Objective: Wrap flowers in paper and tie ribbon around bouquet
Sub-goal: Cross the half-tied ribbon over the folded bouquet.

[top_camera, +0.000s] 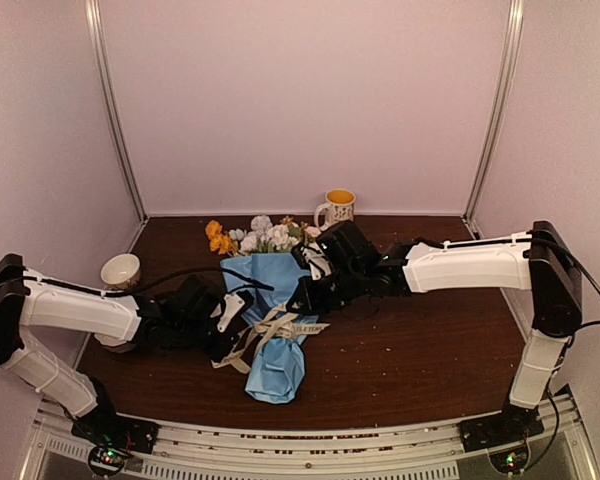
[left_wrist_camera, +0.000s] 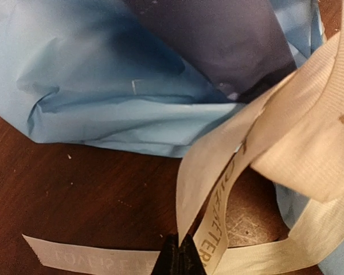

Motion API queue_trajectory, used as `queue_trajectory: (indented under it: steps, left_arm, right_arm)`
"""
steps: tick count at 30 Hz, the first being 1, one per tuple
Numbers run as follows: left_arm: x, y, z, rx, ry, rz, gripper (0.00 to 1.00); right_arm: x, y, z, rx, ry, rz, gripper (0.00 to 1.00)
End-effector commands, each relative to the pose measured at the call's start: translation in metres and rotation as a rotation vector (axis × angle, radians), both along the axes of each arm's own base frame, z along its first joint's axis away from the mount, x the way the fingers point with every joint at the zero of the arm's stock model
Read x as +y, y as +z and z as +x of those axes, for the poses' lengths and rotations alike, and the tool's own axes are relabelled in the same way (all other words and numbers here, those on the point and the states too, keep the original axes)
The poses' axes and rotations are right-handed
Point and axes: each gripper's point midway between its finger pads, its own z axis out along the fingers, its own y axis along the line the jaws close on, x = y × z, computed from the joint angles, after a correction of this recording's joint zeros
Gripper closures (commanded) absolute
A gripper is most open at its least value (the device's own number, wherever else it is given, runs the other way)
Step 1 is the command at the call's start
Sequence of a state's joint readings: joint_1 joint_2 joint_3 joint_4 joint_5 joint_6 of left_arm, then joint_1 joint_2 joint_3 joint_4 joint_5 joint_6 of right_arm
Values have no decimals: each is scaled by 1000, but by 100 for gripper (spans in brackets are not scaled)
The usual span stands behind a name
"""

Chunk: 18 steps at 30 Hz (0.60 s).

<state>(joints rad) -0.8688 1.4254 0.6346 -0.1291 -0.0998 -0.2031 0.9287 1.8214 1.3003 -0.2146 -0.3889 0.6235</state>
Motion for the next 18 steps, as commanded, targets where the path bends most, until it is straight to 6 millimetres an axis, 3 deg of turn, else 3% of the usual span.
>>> queue_trajectory:
  steps: [1,4,11,15,18]
  left_arm:
    - [3,23,3,-66,15,-70,100]
    - [6,47,3,-113,39,-137,100]
    - [11,150,-17,-352,-30,-409,100]
    - [6,197,-46,-434,-173,-506,100]
    - [-10,214,-71,-433,-311,-525,100]
  right_arm:
    - [-1,19,-1,-34,12,24,100]
    - [-1,18,1,-35,8,15,100]
    - [11,22,12,-41,14,8,100]
    - [21,21,18,-38,27,-1,100]
    - [26,20,24,-41,34,-27,100]
